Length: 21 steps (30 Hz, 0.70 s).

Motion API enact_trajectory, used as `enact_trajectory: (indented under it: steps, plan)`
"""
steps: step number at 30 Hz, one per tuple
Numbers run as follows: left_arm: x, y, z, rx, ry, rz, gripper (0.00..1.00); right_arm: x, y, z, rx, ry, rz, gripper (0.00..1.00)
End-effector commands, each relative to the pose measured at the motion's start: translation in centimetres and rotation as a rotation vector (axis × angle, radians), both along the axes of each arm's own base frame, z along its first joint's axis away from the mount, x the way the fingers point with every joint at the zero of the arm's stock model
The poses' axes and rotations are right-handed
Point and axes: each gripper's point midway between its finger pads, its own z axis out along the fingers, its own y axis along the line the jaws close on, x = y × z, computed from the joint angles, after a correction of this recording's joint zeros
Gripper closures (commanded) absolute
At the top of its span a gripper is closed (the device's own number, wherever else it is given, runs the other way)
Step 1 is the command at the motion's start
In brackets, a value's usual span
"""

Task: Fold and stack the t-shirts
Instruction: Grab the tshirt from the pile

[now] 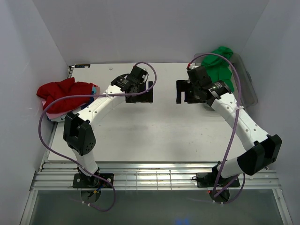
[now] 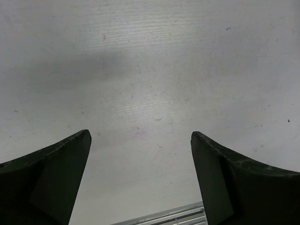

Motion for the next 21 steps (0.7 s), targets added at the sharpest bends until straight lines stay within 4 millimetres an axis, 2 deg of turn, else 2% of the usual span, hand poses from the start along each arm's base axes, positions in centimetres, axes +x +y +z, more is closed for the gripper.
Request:
enact_trajectory:
  steps: [1,2,3,4,6,7,8,9,10,12,13,15,16,17,18,20,21]
  plan:
    - [-1.4,0.7,1.5,-0.066,-0.004,0.036,0.02,2.6,-4.0,2.3,-0.042,-0.096,-0.154,0.1]
    - [-1.7,0.9,1.7,-0.074,-0.002,0.043,0.02,3.3,-4.8,2.1,-0.049,-0.1,-0.183,0.09]
    - [-2.3,1.1,1.0,-0.074,0.021,0.045,0.02,4.5,-5.8,2.4,-0.054,-0.128,-0.209,0.09]
    - [-2.6,1.2,0.9,-0.082,0.028,0.048,0.02,6.0,-8.3,2.2,-0.074,-0.138,-0.284,0.08]
    - [-3.2,1.5,1.3,-0.102,0.029,0.061,0.02,8.1,-11.0,3.0,-0.082,-0.184,-0.36,0.04]
    - [-3.6,1.8,0.8,-0.099,0.039,0.069,0.02,10.0,-13.5,2.9,-0.075,-0.202,-0.415,0.02]
    - [-3.8,2.0,0.9,-0.105,0.039,0.077,0.02,11.0,-14.5,2.8,-0.064,-0.203,-0.434,0.0]
    - [-4.0,2.4,1.4,-0.114,0.026,0.083,0.02,11.8,-15.3,2.5,-0.055,-0.196,-0.45,0.02]
    - [-4.3,2.7,0.9,-0.111,0.032,0.088,0.02,13.4,-16.8,1.7,-0.038,-0.17,-0.473,0.05]
    - [-4.4,3.3,1.1,-0.12,0.027,0.104,0.02,15.0,-17.5,0.7,-0.022,-0.139,-0.474,0.09]
    - [-4.6,3.5,0.9,-0.118,0.032,0.106,0.02,16.4,-17.7,-0.6,-0.01,-0.109,-0.462,0.09]
    - [-4.7,4.0,1.0,-0.121,0.031,0.117,0.02,17.5,-17.5,-2.1,-0.022,-0.073,-0.435,0.11]
    - [-4.7,4.2,1.2,-0.122,0.026,0.121,0.02,18.7,-17.0,-3.5,-0.012,-0.044,-0.408,0.11]
    - [-4.8,4.5,0.9,-0.12,0.032,0.124,0.02,18.9,-17.0,-4.5,-0.021,-0.016,-0.398,0.12]
    - [-4.7,4.7,1.0,-0.12,0.03,0.129,0.02,19.3,-16.8,-6.5,-0.026,0.027,-0.388,0.11]
    - [-4.9,5.2,0.8,-0.119,0.034,0.137,0.02,20.1,-16.9,-7.4,-0.035,0.045,-0.384,0.11]
    - [-5.0,5.4,0.7,-0.118,0.037,0.141,0.02,20.3,-17.0,-8.8,-0.049,0.07,-0.386,0.09]
